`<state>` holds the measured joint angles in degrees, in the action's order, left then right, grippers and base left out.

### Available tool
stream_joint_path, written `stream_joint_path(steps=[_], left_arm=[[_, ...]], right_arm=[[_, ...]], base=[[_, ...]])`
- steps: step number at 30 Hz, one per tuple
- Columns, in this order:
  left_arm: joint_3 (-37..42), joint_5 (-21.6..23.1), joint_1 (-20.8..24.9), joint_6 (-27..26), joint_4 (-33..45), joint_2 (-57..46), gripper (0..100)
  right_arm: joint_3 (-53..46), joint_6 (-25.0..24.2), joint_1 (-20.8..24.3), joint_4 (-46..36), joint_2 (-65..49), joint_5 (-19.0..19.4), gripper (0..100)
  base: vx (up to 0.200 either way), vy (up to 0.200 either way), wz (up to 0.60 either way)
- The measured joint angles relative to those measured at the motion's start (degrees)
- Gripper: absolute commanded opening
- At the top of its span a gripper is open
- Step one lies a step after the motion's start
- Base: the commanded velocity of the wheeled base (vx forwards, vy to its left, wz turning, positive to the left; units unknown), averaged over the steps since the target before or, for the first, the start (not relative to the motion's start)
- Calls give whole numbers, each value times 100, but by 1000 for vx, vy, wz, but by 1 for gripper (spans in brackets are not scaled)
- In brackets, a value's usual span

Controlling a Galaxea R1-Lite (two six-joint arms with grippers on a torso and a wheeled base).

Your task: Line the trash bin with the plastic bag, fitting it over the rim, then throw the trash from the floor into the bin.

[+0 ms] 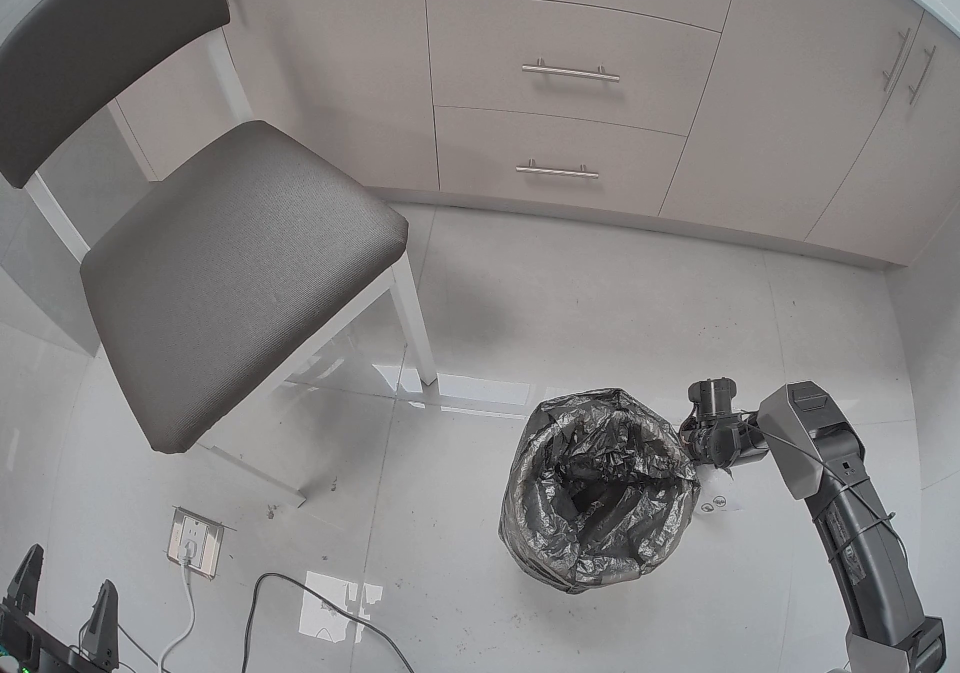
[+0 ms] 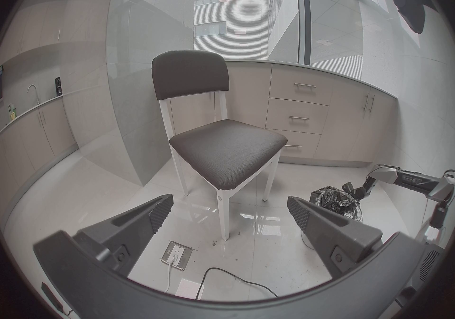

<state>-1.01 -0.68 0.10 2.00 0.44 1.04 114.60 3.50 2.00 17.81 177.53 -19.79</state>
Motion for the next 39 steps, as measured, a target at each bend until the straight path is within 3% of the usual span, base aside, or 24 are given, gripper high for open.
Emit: stream_joint_path(steps=[5, 6, 21, 28, 39], left_arm=[[0, 2, 0, -1, 0, 0, 100], [-2, 0, 0, -1, 0, 0, 100], [2, 0, 0, -1, 0, 0, 100], [2, 0, 0, 0, 0, 0, 100], [0, 2, 0, 7, 2, 0, 100]], right_arm=[[0, -6, 23, -110, 0, -2, 100], [0, -6, 23, -117, 0, 0, 0], [0, -50, 21, -161, 0, -13, 0], [-2, -49, 23, -165, -21, -285, 0], [-2, -50, 34, -178, -749, -312, 0]], base=[[0, 0, 0], [0, 0, 0], [0, 0, 0], [0, 0, 0], [0, 0, 0]])
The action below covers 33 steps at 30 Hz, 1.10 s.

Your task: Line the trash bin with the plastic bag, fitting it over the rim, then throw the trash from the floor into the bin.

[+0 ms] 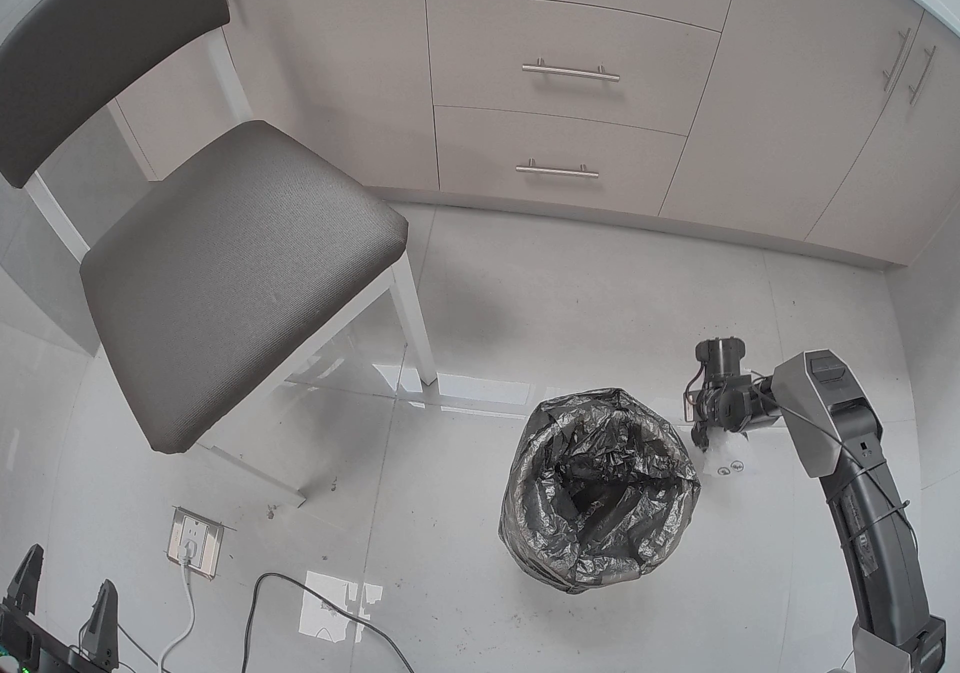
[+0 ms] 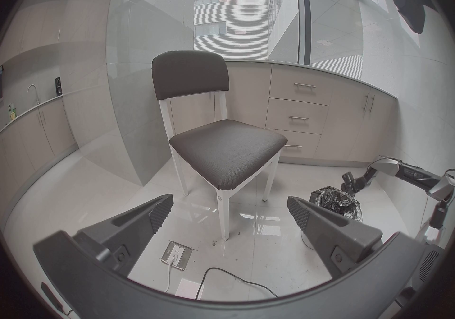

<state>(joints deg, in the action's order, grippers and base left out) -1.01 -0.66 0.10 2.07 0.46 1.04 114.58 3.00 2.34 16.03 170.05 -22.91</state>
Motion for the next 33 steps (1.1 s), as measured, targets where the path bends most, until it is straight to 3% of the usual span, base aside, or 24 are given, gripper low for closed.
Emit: stream_joint_path(steps=[11, 19, 26, 33], left_arm=[[-2, -5, 0, -7, -6, 0, 100], [2, -2, 0, -49, -11, 0, 100], [2, 6, 0, -84, -15, 0, 100], [0, 59, 0, -232, -20, 0, 100]], right_arm=[[-61, 1, 143, 13, -1679, -2, 0], [-761, 23, 433, -57, -3027, 22, 0], [-1731, 17, 1001, -497, -4428, 52, 0], [-2623, -87, 1899, -752, -5503, 74, 0]], base=[[0, 0, 0], [0, 0, 0], [0, 0, 0], [0, 0, 0]])
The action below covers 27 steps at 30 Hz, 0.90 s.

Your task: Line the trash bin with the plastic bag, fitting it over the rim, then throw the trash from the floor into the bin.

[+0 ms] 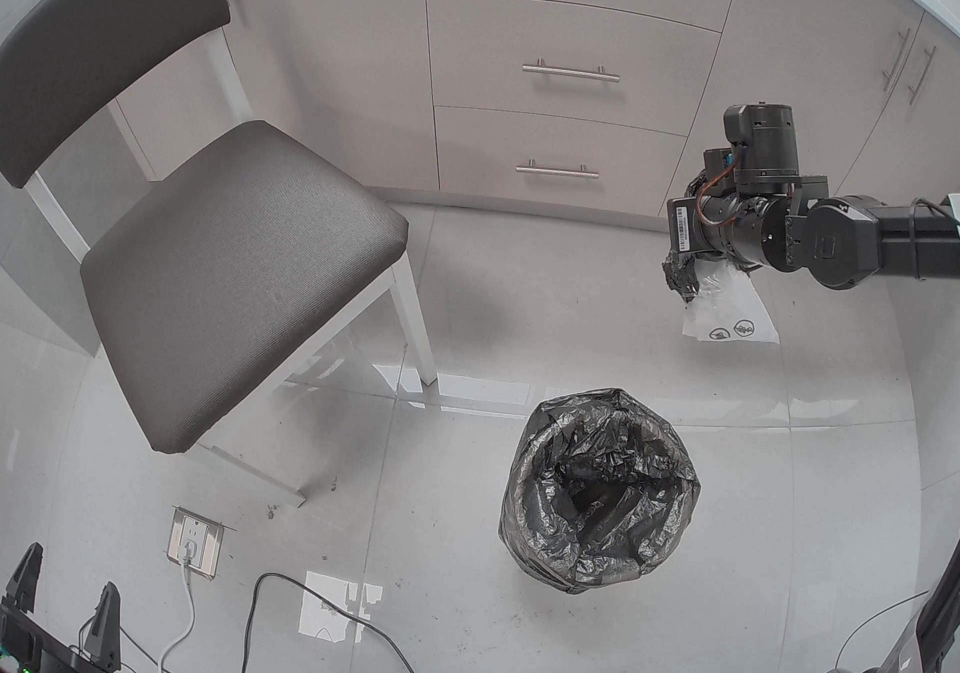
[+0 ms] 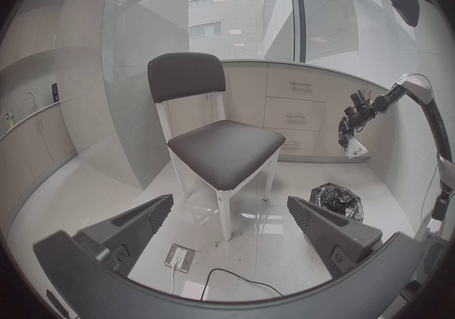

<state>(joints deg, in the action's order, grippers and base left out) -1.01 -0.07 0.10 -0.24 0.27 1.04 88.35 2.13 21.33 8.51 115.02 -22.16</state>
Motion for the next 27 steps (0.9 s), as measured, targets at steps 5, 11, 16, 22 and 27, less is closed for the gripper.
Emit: stream_joint_path(steps=[5, 11, 16, 22, 27], left_arm=[[0, 5, 0, 49, 2, 0, 100], [0, -11, 0, 89, 5, 0, 100], [0, -11, 0, 84, 5, 0, 100], [0, -6, 0, 78, 2, 0, 100], [0, -2, 0, 60, 0, 0, 100]], right_arm=[[-191, -204, 300, -24, -261, 5, 0], [-588, -366, 510, 5, -378, 13, 0], [-1130, -462, 691, 30, -413, 119, 0], [-1676, -500, 934, 63, -411, 202, 0], [-1953, -528, 1115, 317, -361, 202, 0]], base=[[0, 0, 0], [0, 0, 0], [0, 0, 0], [0, 0, 0], [0, 0, 0]])
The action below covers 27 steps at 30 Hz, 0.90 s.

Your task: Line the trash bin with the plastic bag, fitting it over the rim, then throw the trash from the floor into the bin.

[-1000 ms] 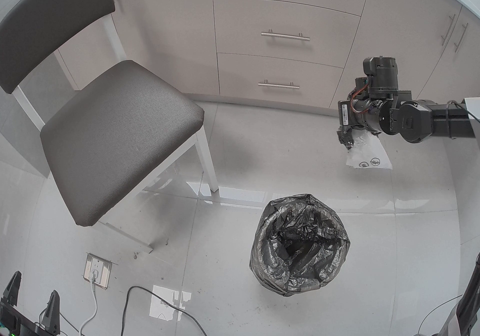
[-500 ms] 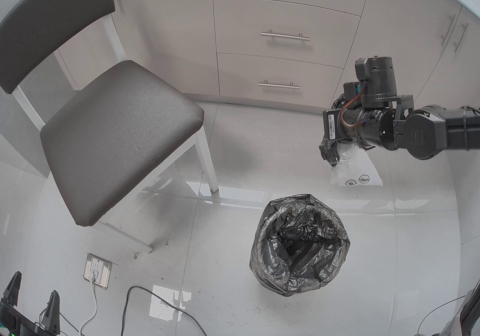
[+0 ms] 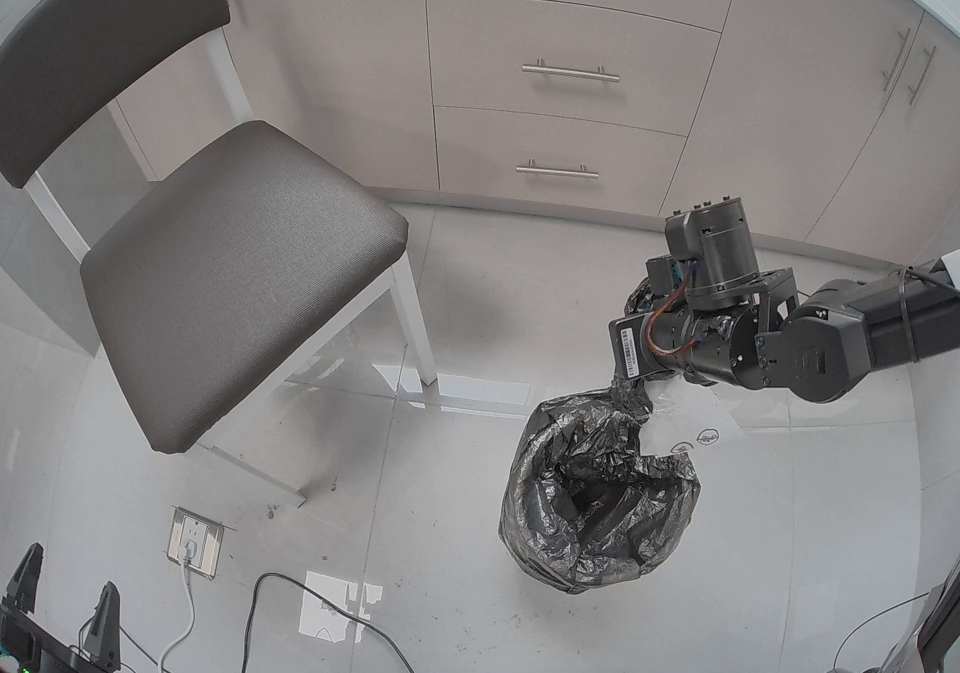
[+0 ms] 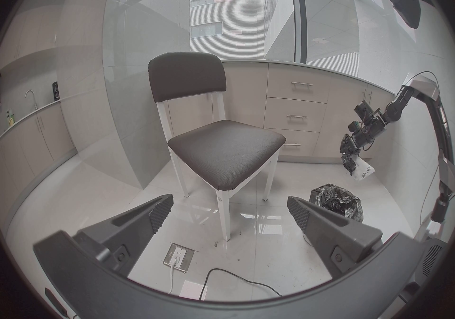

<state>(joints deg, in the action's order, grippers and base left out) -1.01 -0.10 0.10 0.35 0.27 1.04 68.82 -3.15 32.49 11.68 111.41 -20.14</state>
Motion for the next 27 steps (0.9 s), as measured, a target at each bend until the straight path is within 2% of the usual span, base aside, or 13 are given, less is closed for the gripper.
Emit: stream_joint_path(steps=[9, 27], left_arm=[[0, -20, 0, 9, 0, 0, 100], [0, -22, 0, 30, 0, 0, 100]], right_arm=[[-433, 22, 199, 706, 168, 0, 0], [-539, 105, 317, 852, 678, -61, 0]], base=[[0, 0, 0], [0, 0, 0]])
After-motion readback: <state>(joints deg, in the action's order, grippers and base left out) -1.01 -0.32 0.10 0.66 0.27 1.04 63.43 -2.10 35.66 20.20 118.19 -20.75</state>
